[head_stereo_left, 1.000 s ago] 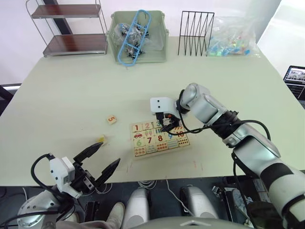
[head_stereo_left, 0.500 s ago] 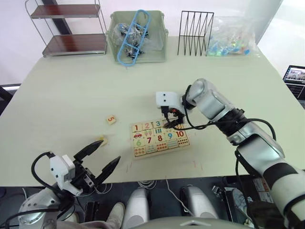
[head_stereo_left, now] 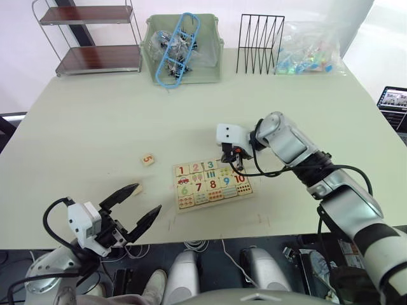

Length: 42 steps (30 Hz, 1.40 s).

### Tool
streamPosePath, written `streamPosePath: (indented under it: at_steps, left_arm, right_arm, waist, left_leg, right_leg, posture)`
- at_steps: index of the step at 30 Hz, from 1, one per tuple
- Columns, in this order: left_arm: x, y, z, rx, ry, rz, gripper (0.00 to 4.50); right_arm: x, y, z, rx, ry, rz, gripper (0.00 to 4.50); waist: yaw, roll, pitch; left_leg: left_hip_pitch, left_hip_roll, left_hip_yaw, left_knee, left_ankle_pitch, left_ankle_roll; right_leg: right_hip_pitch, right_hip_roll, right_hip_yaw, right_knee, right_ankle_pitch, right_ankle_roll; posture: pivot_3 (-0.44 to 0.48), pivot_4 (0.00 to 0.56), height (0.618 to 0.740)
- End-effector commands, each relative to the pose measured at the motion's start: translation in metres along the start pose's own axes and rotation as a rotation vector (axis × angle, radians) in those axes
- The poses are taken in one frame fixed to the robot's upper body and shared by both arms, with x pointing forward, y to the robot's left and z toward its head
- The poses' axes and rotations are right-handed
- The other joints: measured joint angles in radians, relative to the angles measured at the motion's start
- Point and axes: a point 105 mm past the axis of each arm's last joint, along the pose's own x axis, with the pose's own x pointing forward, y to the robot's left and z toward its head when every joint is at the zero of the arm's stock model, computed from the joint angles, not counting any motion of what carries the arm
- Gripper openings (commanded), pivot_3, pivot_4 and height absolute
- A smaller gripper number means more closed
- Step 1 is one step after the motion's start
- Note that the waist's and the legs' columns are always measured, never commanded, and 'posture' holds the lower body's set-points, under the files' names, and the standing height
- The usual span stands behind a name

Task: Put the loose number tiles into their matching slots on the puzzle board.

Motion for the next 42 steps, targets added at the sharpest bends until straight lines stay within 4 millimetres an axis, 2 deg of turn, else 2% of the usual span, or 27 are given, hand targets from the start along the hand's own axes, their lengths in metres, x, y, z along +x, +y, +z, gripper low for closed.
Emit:
streamPosePath:
  at_steps: [1,12,42]
  left_arm:
    - [0.0001,-0.0005,0.0032,0.008,-0.007,-0.003,4.5]
    - [-0.0002,-0.002,0.0035,0.005,-0.006,0.001,4.5]
    - [0.003,-0.002,0.005,0.007,-0.008,-0.005,4.5]
  right_arm:
    - [-0.0013,0.0008,0.0108,-0.054,-0.023,-0.013,0.09]
    - [0.0044,0.0042,0.0158,-0.054,-0.047,-0.005,0.09]
    - [0.0071,0.0053,0.0144,-0.052,-0.049,-0.004,0.09]
  waist:
    - [0.0,0.0,0.0]
    - [0.0,0.0,0.0]
    - [0.0,0.0,0.0]
  left_leg:
    - [0.0,0.0,0.0,0.0,0.0,0.0]
    - [0.0,0.0,0.0,0.0,0.0,0.0]
    - [0.0,0.0,0.0,0.0,0.0,0.0]
  right_leg:
    - [0.0,0.0,0.0,0.0,0.0,0.0]
    - [0.0,0.0,0.0,0.0,0.0,0.0]
    - [0.0,0.0,0.0,0.0,0.0,0.0]
  posture:
    - [0.0,0.15,0.74]
    - [0.0,0.15,0.74]
    - [0.0,0.15,0.74]
